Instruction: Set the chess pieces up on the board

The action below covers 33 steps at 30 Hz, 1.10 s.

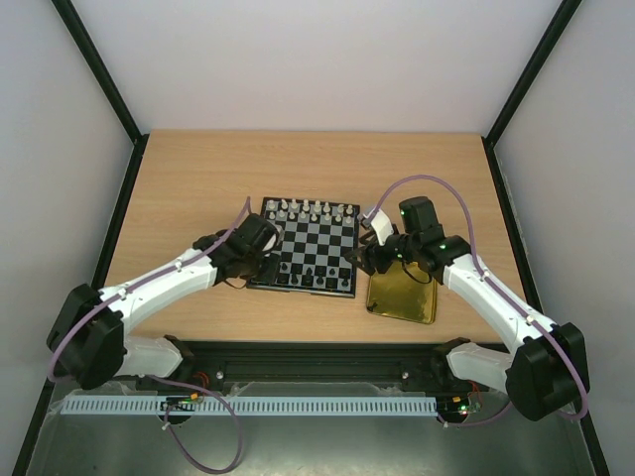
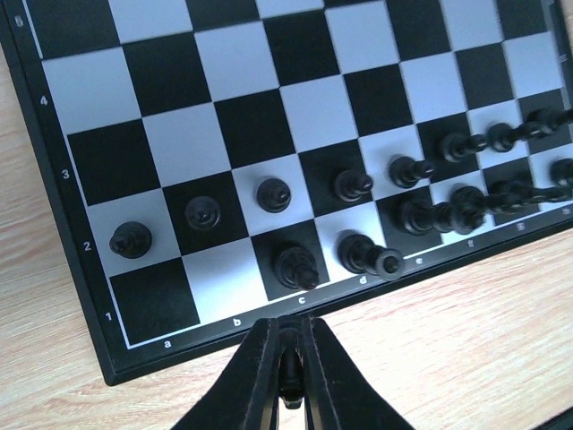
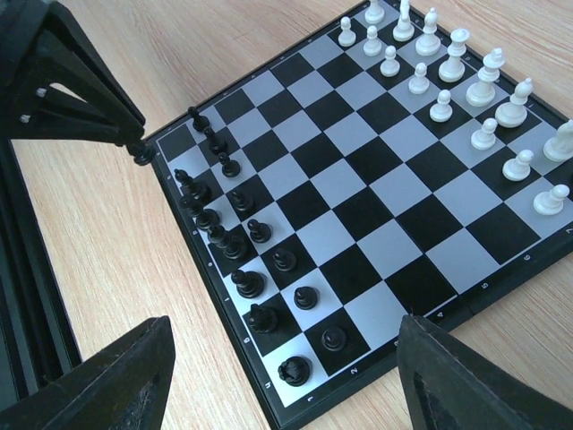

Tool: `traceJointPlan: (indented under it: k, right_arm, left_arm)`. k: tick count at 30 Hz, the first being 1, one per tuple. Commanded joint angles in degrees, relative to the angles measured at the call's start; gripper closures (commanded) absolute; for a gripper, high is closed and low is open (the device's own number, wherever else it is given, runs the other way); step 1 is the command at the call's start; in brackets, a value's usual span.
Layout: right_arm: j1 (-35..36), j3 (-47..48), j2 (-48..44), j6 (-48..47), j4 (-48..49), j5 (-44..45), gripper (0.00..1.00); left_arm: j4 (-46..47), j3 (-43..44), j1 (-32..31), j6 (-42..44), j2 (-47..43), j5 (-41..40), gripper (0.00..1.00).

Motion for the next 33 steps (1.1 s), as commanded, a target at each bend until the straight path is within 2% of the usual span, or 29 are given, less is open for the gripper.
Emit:
traceJointPlan:
  k: [1,8,33]
  right_arm:
    - [-0.3,-1.1,-0.7,-1.9,-1.1,-0.9,0.3]
    - [-0.3,-1.1,-0.4,-2.7,-1.7,-1.1,0.28]
    - [-0.3,-1.1,0.1,-3.7,-2.4,-1.1,0.27]
  left_arm:
    - [-1.5,0.2,1.0,1.2,2.4,-0.4,0.92]
    - [-0.8,0.1,2.1,2.1,5.1,-0.1,0.92]
    - [2.4,0.1,3.0,3.7,11.7,-1.5,0.89]
